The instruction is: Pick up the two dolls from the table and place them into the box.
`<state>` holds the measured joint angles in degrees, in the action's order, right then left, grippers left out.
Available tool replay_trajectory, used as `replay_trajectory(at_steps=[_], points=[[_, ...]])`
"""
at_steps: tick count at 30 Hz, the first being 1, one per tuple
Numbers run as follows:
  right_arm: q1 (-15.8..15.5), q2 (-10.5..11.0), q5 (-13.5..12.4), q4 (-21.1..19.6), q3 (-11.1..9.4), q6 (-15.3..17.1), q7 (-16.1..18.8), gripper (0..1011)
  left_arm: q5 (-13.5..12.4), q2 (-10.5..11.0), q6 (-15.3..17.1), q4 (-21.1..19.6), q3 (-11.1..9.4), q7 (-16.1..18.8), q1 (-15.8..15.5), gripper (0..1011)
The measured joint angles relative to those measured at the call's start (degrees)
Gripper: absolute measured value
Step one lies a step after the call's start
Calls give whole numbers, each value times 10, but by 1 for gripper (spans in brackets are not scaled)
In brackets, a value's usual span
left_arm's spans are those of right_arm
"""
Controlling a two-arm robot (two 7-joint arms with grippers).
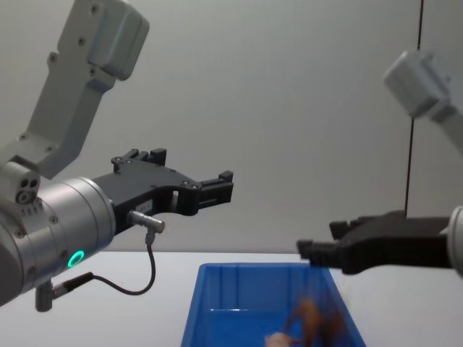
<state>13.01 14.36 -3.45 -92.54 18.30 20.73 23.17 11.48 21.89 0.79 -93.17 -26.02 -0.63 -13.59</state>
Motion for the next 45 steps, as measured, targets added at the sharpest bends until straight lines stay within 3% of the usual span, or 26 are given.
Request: replay_trajectory(at_steps=[8, 16, 33, 45], points=[[8, -11, 17, 25, 11, 1, -1, 794, 0, 0, 0, 0, 0, 0, 0, 1002], [5, -6, 16, 30, 7, -14, -9, 1001, 0, 0, 0, 0, 0, 0, 0, 1001], [-23, 47, -44, 12, -39, -41, -28, 1001, 0, 0, 0, 0, 0, 0, 0, 1001], [-31, 64, -63, 8, -54, -45, -33, 1001, -7, 11, 14, -17, 3, 12, 11, 1002]])
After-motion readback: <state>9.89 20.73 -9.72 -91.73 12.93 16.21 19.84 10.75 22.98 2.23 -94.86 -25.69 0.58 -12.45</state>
